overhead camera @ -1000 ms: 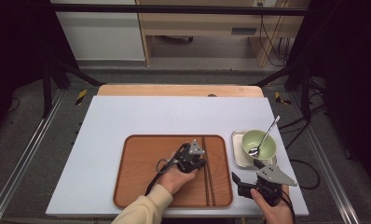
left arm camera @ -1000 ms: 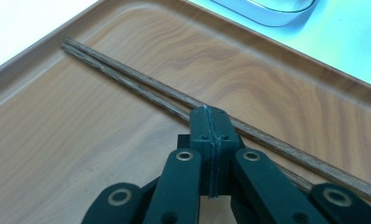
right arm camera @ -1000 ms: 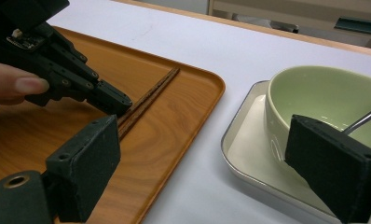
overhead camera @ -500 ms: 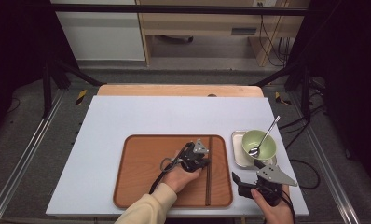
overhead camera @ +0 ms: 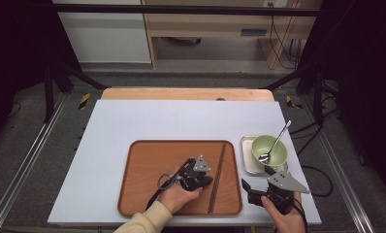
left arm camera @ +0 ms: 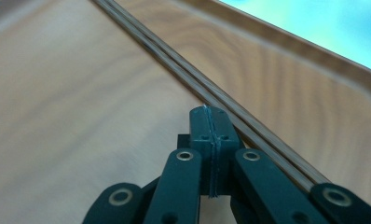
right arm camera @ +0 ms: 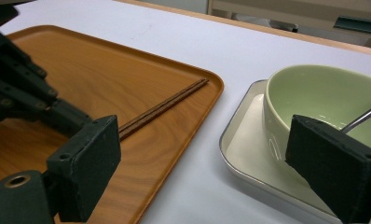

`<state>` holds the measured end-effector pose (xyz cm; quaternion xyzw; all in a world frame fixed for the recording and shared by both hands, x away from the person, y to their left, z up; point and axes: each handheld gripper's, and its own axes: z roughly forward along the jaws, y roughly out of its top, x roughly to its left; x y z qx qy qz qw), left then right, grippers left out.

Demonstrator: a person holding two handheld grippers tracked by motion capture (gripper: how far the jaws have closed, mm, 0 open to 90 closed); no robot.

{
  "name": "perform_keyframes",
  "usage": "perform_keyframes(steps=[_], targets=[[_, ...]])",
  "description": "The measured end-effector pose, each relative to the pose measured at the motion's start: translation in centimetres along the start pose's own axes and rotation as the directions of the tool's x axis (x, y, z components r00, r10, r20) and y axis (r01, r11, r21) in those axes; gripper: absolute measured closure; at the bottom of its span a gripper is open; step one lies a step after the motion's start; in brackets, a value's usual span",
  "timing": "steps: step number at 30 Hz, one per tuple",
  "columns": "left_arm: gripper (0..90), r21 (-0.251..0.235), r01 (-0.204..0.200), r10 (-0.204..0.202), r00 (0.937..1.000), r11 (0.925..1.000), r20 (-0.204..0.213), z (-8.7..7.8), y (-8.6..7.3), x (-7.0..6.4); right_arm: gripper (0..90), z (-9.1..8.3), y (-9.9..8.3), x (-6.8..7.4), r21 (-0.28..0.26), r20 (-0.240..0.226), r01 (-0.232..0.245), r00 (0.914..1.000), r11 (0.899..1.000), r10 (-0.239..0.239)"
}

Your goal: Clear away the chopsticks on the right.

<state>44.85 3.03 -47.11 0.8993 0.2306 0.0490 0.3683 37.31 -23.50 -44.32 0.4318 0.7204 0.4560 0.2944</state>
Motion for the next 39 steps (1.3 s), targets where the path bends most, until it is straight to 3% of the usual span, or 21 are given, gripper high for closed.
perform_keyframes(steps=[7, 11, 14, 17, 25, 31, 36, 39], targets=[[90.0, 0.001, -0.029, 0.029, 0.9991, 0.9996, 0.03, 0.2, -0.1, -1.5, 10.5, 0.0, 0.0, 0.0, 0.0, 0.0, 0.003, 1.0, 1.0, -0.003], [90.0, -0.013, -0.022, 0.022, 0.9988, 0.9997, 0.044, 0.6, 0.1, -1.9, 10.6, 0.1, 0.0, 0.0, 0.0, 0.001, -0.002, 1.0, 1.0, 0.002], [90.0, -0.017, -0.031, 0.031, 0.9989, 0.9994, 0.034, 0.7, 0.2, -1.9, 10.6, 0.0, 0.0, -0.1, 0.0, 0.0, -0.005, 1.0, 1.0, 0.005], [90.0, -0.031, -0.011, 0.012, 0.9989, 0.9995, 0.045, 0.9, 0.2, -1.6, 10.6, 0.0, 0.0, -0.1, 0.001, 0.0, -0.004, 1.0, 1.0, 0.004], [90.0, -0.041, -0.005, 0.007, 0.9988, 0.9991, 0.049, 1.1, 0.3, -1.6, 10.6, 0.1, 0.0, -0.1, 0.003, 0.001, 0.0, 1.0, 1.0, 0.0], [90.0, -0.038, -0.026, 0.026, 0.9996, 0.9989, 0.012, 0.9, 0.3, -1.4, 10.6, 0.0, 0.0, -0.1, 0.001, -0.001, -0.003, 1.0, 1.0, 0.003], [90.0, -0.081, -0.034, 0.033, 0.9993, 0.9961, -0.017, -0.2, 0.1, -1.0, 10.6, 0.0, 0.0, -0.1, -0.001, -0.003, -0.001, 1.0, 1.0, 0.001], [90.0, -0.11, -0.05, 0.043, 0.9969, 0.9927, -0.066, -1.2, -0.4, -0.6, 10.6, 0.0, 0.0, 0.0, -0.002, -0.002, 0.006, 1.0, 1.0, -0.006]])
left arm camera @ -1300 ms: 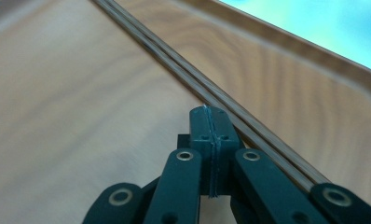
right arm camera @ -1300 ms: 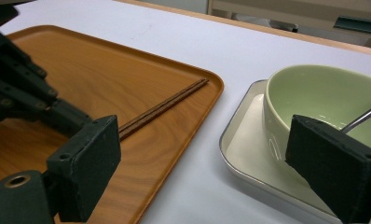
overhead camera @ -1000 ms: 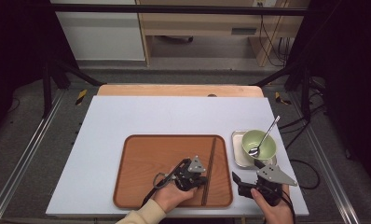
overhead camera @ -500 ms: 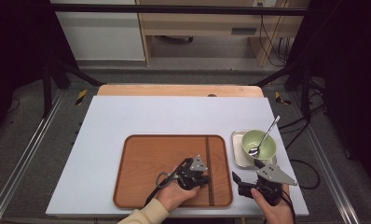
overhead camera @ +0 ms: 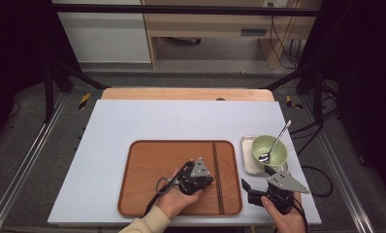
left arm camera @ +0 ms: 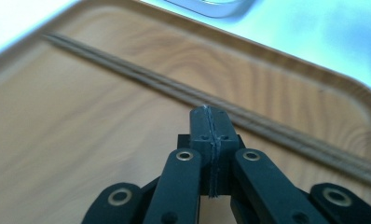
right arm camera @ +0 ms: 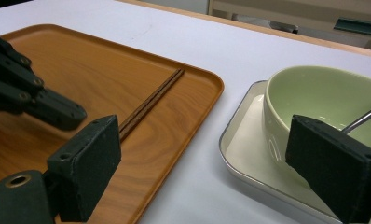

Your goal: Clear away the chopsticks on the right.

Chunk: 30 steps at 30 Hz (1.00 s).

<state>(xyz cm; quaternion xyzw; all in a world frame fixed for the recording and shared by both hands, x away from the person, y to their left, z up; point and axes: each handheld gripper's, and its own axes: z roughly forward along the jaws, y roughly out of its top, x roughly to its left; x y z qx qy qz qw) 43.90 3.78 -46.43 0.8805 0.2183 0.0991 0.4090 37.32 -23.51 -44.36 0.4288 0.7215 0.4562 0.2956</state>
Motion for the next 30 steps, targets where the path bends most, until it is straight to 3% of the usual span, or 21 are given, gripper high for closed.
perform_keyframes(steps=[5, 9, 13, 17, 19, 21, 26, 28, 30], targets=[[88.5, -0.066, 0.008, -0.013, 0.9972, 0.9978, -0.074, -2.5, -1.2, 1.4, 10.6, 0.0, 0.0, 0.2, -0.007, 0.003, 0.011, 0.9999, 1.0, -0.011], [77.9, -0.112, 0.011, -0.026, 0.9908, 0.9937, -0.132, -4.6, -2.5, 2.4, 10.4, 0.0, 0.0, 0.2, -0.019, 0.011, 0.016, 0.9998, 1.0, -0.016], [59.6, -0.147, -0.009, -0.026, 0.9728, 0.9891, -0.23, -7.1, -3.9, 3.3, 10.8, -0.1, 0.1, 0.2, -0.033, 0.018, 0.005, 0.9998, 0.999, -0.005], [34.4, -0.187, -0.01, -0.048, 0.9519, 0.9823, -0.303, -9.4, -5.7, 4.1, 10.7, -0.3, 0.1, 0.0, -0.023, 0.003, -0.025, 0.9997, 0.999, 0.025], [25.8, -0.223, 0.014, -0.085, 0.9453, 0.9747, -0.315, -10.5, -6.8, 4.5, 10.5, -0.4, 0.2, 0.0, -0.03, 0.001, -0.041, 0.9991, 0.999, 0.041], [18.2, -0.215, 0.029, -0.1, 0.94, 0.9761, -0.326, -11.4, -7.7, 4.9, 9.4, -0.6, 0.4, 0.0, -0.031, 0.006, -0.053, 0.9986, 0.998, 0.053], [7.6, -0.244, 0.054, -0.146, 0.9135, 0.9684, -0.38, -14.3, -9.5, 5.9, 8.2, -1.0, 1.6, -0.2, -0.027, 0.013, -0.068, 0.9976, 0.997, 0.068], [6.2, -0.267, 0.068, -0.174, 0.9009, 0.9612, -0.398, -15.2, -10.4, 6.3, 8.8, -1.2, 2.1, -0.6, -0.017, 0.024, -0.073, 0.997, 0.997, 0.073], [5.0, -0.275, 0.077, -0.188, 0.8939, 0.9585, -0.407, -15.9, -11.3, 6.7, 8.9, -1.3, 2.6, -1.2, -0.003, 0.037, -0.068, 0.997, 0.998, 0.068]])
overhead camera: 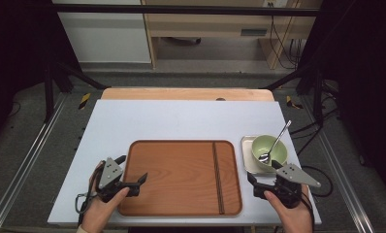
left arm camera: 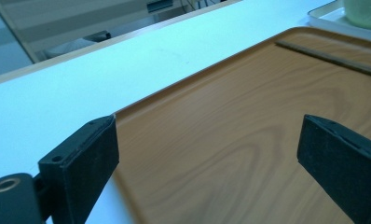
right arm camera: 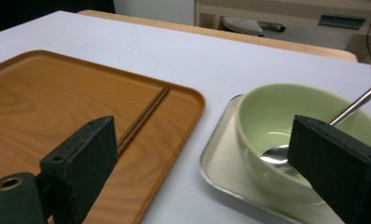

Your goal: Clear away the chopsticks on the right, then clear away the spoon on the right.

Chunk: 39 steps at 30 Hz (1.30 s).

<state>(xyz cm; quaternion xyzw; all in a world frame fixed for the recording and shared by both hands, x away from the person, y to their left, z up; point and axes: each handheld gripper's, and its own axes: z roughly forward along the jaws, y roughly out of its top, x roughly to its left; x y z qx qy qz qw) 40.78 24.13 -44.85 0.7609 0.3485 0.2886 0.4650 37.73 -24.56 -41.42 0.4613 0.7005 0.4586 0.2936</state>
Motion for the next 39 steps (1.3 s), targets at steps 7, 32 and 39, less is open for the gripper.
perform_keyframes(steps=[7, 32, 39], targets=[[4.9, -0.046, 0.009, -0.012, 0.9978, 0.9989, -0.066, -1.3, -1.8, 1.5, 12.2, -0.2, 2.4, -3.4, 0.037, 0.043, -0.018, 0.9989, 0.999, 0.017], [4.4, -0.171, 0.037, -0.062, 0.9879, 0.9845, -0.142, -2.7, -2.9, 2.9, 32.7, 2.5, 4.3, -11.9, 0.154, 0.054, -0.118, 0.9924, 0.981, 0.111], [4.4, -0.17, 0.032, -0.056, 0.9883, 0.9849, -0.142, -2.7, -2.9, 2.9, 35.5, 3.1, 4.1, -12.8, 0.161, 0.041, -0.138, 0.9902, 0.977, 0.133]])
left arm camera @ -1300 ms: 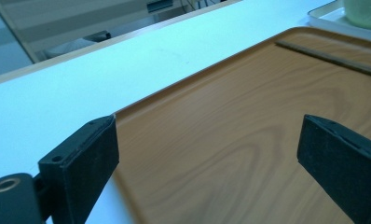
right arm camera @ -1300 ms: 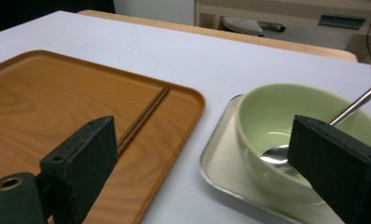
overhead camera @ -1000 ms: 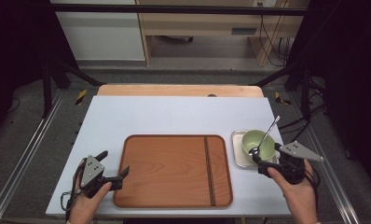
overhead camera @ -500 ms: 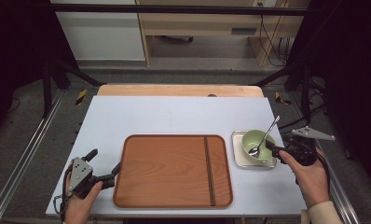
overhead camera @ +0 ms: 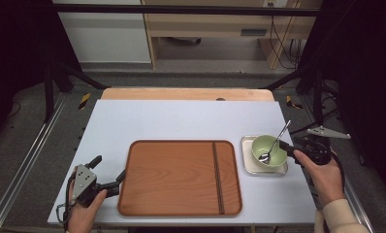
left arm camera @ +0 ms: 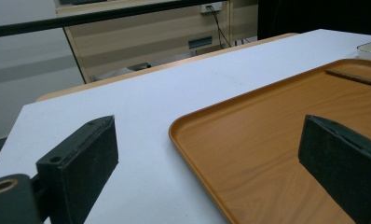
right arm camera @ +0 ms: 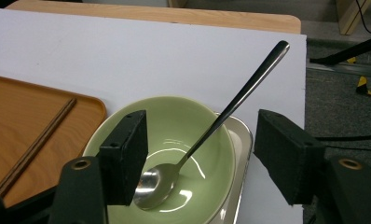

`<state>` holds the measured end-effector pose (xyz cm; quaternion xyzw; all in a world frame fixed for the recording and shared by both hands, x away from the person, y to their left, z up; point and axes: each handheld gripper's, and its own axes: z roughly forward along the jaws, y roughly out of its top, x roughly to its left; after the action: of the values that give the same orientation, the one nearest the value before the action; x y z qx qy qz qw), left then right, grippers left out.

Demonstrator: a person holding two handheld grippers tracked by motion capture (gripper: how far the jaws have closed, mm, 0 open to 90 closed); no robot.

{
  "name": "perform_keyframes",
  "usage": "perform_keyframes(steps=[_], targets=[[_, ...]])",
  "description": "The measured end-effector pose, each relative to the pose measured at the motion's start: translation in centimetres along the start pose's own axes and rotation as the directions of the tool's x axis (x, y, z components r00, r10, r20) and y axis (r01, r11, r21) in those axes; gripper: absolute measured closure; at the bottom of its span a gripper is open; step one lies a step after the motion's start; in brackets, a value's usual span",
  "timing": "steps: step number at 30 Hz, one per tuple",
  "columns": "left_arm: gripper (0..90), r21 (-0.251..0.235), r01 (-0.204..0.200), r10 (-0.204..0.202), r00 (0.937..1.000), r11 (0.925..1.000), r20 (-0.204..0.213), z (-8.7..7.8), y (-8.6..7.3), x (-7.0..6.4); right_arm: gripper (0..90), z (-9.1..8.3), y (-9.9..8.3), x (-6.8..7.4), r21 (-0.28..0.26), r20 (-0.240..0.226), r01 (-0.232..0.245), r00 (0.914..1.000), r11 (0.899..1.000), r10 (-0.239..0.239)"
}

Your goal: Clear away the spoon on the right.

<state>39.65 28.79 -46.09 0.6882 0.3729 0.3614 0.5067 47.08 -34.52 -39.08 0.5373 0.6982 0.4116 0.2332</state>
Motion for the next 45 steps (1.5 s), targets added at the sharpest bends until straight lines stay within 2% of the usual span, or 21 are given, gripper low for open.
perform_keyframes(steps=[3, 7, 10, 12, 15, 18, 21, 24, 26, 29, 32, 36, 40, 44, 45], targets=[[4.5, 0.0, 0.004, -0.004, 1.0, 1.0, -0.001, 0.1, -0.1, 0.0, 37.9, 0.4, 0.0, -0.4, -0.003, -0.011, -0.002, 0.9999, 1.0, 0.002], [4.7, 0.003, 0.004, -0.004, 1.0, 1.0, -0.004, 0.0, -0.2, 0.1, 39.1, 1.7, 0.0, -1.3, 0.022, 0.0, -0.021, 0.9998, 1.0, 0.021], [5.1, -0.001, 0.011, -0.011, 0.9999, 0.9999, -0.007, -0.1, -0.2, 0.2, 41.2, 2.7, 0.1, -2.2, 0.018, 0.016, -0.059, 0.9982, 0.998, 0.058], [5.1, 0.002, 0.009, -0.009, 0.9999, 1.0, -0.011, -0.2, -0.3, 0.4, 42.3, 3.5, 0.1, -2.8, 0.02, 0.002, -0.094, 0.9956, 0.995, 0.094], [5.4, 0.003, 0.013, -0.013, 0.9999, 0.9999, -0.011, -0.2, -0.4, 0.4, 45.8, 4.6, 0.4, -3.4, 0.018, -0.019, -0.115, 0.9931, 0.993, 0.116], [5.5, 0.008, 0.013, -0.013, 0.9999, 0.9999, -0.008, 0.0, -0.5, 0.4, 50.9, 5.7, 0.7, -3.7, 0.018, -0.029, -0.136, 0.9902, 0.99, 0.137], [5.5, 0.013, 0.013, -0.013, 0.9999, 0.9998, -0.003, 0.1, -0.6, 0.4, 59.7, 6.4, 0.6, -4.0, 0.008, -0.053, -0.169, 0.9842, 0.986, 0.169], [5.5, 0.016, 0.01, -0.01, 0.9999, 0.9998, 0.0, 0.1, -0.6, 0.3, 69.6, 6.6, 0.5, -4.1, 0.004, -0.061, -0.17, 0.9835, 0.985, 0.17], [5.5, 0.016, 0.008, -0.008, 1.0, 0.9998, 0.0, 0.1, -0.6, 0.3, 75.4, 6.5, 0.5, -3.9, -0.006, -0.065, -0.163, 0.9845, 0.987, 0.163], [5.6, 0.02, 0.01, -0.01, 1.0, 0.9998, 0.0, 0.2, -0.7, 0.3, 81.7, 5.9, 0.6, -3.6, -0.036, -0.095, -0.15, 0.9848, 0.988, 0.146], [5.7, 0.024, 0.008, -0.008, 1.0, 0.9997, 0.003, 0.3, -0.8, 0.2, 85.3, 5.0, 1.0, -3.0, -0.058, -0.134, -0.15, 0.9809, 0.987, 0.141], [5.9, 0.024, -0.002, 0.002, 1.0, 0.9997, 0.003, 0.3, -0.8, 0.1, 89.4, 4.0, 1.9, -2.1, -0.089, -0.165, -0.11, 0.9818, 0.99, 0.094], [5.9, 0.029, -0.007, 0.007, 1.0, 0.9995, 0.004, 0.3, -0.8, 0.1, 89.6, 3.0, 3.0, -1.3, -0.125, -0.163, -0.062, 0.9857, 0.99, 0.041], [5.9, 0.027, -0.006, 0.006, 1.0, 0.9996, 0.002, 0.4, -0.9, 0.1, 89.6, 1.5, 4.2, -0.6, -0.188, -0.132, -0.026, 0.9912, 0.982, 0.001], [5.9, 0.025, -0.005, 0.005, 1.0, 0.9997, -0.003, 0.4, -0.9, 0.2, 89.6, 1.2, 4.6, -0.5, -0.204, -0.116, -0.003, 0.993, 0.979, -0.021]])
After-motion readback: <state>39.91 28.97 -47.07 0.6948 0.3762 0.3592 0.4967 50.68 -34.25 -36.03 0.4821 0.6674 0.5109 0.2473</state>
